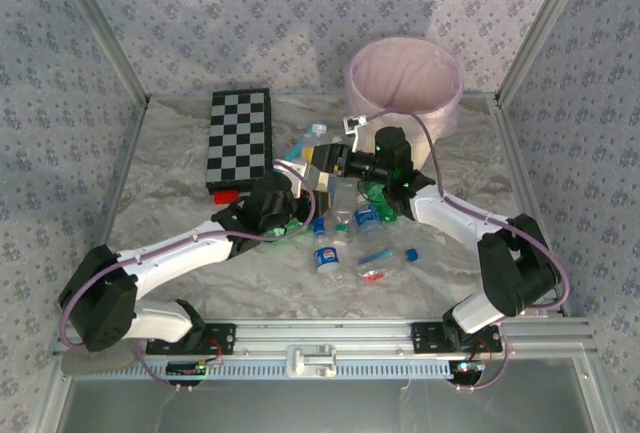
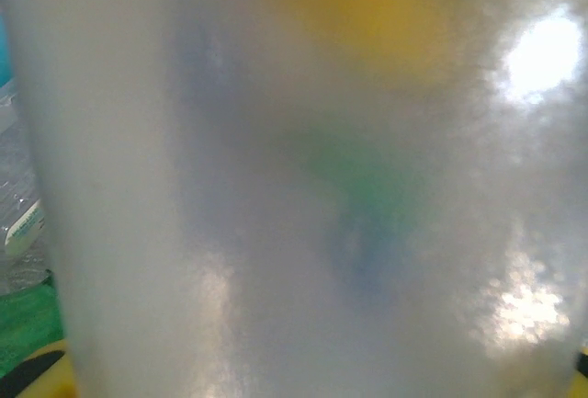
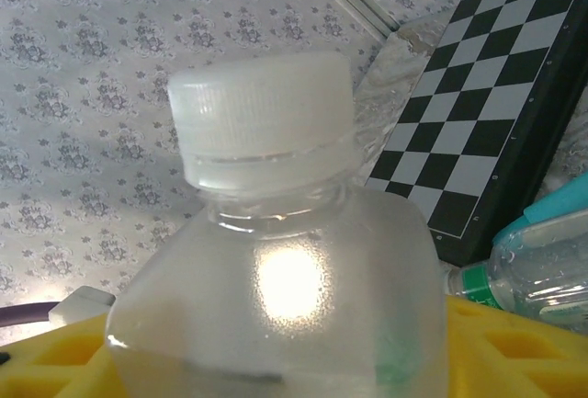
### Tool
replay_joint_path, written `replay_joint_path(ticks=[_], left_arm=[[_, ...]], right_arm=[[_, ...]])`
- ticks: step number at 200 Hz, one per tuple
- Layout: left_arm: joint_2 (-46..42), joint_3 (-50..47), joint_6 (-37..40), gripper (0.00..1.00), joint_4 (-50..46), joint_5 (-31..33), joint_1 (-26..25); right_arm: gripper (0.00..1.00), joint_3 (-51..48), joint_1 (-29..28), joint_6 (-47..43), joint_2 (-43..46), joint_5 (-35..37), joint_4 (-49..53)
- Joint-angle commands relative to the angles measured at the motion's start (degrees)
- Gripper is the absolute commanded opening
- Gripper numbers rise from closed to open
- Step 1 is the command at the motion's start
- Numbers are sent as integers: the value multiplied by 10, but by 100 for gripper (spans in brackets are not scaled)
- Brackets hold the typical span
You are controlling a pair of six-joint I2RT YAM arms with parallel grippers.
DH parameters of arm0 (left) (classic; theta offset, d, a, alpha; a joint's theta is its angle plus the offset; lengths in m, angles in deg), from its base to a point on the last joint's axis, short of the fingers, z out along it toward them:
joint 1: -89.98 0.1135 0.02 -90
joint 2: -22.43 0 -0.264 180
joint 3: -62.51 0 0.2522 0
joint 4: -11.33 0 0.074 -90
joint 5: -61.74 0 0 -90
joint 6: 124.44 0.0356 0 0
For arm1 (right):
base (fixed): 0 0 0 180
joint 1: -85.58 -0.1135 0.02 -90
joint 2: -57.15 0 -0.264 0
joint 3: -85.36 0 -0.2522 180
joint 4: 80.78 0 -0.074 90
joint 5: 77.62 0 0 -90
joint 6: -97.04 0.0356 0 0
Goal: Put the plastic bottles in the bin
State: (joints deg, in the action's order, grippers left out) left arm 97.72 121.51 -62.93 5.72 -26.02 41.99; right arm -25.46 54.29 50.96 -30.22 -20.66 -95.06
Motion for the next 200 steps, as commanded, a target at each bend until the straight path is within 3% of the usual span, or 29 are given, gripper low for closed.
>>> replay_joint_path(ticks=[1,46,100,115,135,165,200], left_arm=[[-10,7,15,40,21,-22,-8],[-29,-1,9,62,19,-5,-8],[-63,-11,-3,86,9,28,-7],[-79,-19,-9,90,5,55,-7],[-103,-39,-37,100,-12,140,-7],[-137,-77,-112,100,-46,230,16],[-140,-106,-163,100,-50,190,55]], right_arm=[[58,14,0,4,-11,-4,-5],[51,15,0,-5,-10,-2,2],[50,19,1,-46,11,19,54],[50,24,2,-72,25,33,86],[50,38,6,-112,49,48,131],[50,77,18,-169,85,74,204],[49,150,44,-229,110,98,266]])
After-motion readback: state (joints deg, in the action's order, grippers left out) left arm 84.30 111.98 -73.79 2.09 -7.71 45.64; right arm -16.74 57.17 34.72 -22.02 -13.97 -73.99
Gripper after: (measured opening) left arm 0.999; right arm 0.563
